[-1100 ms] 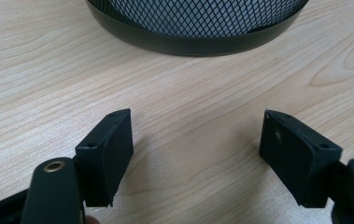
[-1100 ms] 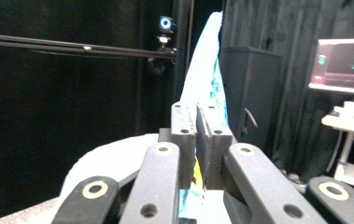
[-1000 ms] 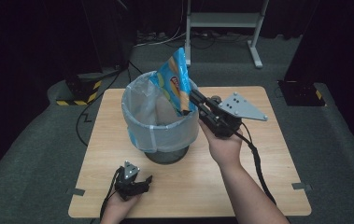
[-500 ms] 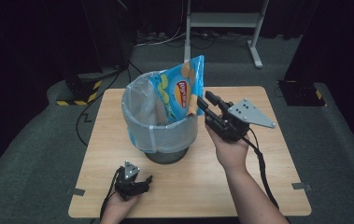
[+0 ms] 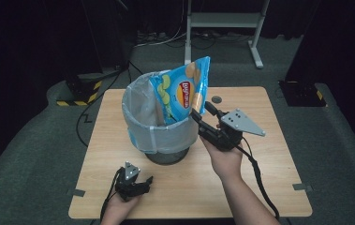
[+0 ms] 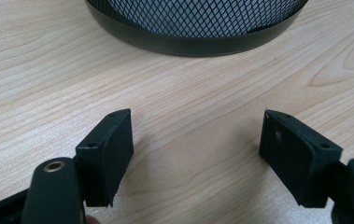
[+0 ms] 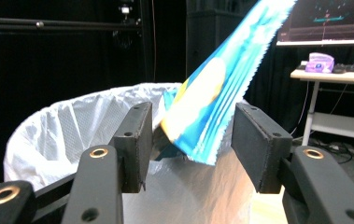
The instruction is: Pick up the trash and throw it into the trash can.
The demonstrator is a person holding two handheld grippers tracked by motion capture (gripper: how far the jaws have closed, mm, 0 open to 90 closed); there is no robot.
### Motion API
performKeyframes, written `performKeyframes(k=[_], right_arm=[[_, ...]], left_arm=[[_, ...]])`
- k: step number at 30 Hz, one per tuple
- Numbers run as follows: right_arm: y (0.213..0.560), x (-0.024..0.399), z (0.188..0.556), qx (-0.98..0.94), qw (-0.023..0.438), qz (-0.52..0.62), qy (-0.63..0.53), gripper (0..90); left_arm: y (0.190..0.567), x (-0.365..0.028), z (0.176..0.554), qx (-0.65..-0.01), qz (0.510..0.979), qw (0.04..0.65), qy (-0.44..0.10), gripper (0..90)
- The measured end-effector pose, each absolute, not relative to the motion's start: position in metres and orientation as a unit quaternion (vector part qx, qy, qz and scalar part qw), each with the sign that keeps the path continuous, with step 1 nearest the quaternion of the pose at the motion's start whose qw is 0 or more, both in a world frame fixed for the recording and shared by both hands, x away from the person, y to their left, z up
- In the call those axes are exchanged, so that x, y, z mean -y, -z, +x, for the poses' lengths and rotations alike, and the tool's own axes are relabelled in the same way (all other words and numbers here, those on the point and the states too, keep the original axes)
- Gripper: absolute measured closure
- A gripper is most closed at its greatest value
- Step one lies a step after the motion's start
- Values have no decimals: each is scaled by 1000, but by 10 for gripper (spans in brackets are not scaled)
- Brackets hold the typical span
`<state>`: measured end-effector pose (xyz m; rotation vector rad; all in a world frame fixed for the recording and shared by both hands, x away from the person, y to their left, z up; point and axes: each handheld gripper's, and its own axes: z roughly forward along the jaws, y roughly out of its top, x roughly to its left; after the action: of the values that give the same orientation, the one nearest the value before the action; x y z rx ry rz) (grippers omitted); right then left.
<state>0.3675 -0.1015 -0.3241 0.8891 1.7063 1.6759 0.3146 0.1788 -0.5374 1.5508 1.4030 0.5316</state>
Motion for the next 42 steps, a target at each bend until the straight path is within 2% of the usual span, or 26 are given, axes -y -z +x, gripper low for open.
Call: performKeyframes(k=[3, 8, 10, 21, 37, 39, 42], right_arm=[[327, 98, 372, -647, 282, 331, -626, 561], [326, 98, 376, -645, 290, 318, -631, 829], [322, 100, 373, -640, 302, 312, -634, 884], [279, 112, 349, -627, 327, 269, -654, 890], [269, 105, 365, -635, 355, 283, -625, 884], [267, 104, 367, -635, 355, 283, -625, 866], [269, 96, 369, -646, 345, 281, -620, 758]], left_arm=[[537, -179, 315, -573, 633, 473, -217, 261], [537, -179, 315, -573, 633, 473, -217, 261], [537, -179, 315, -573, 633, 473, -217, 261], [537, -179, 314, -571, 637, 470, -216, 261], [537, -180, 314, -572, 637, 471, -215, 261], [537, -180, 314, -571, 638, 470, -215, 261], [537, -178, 315, -577, 626, 479, -215, 261]])
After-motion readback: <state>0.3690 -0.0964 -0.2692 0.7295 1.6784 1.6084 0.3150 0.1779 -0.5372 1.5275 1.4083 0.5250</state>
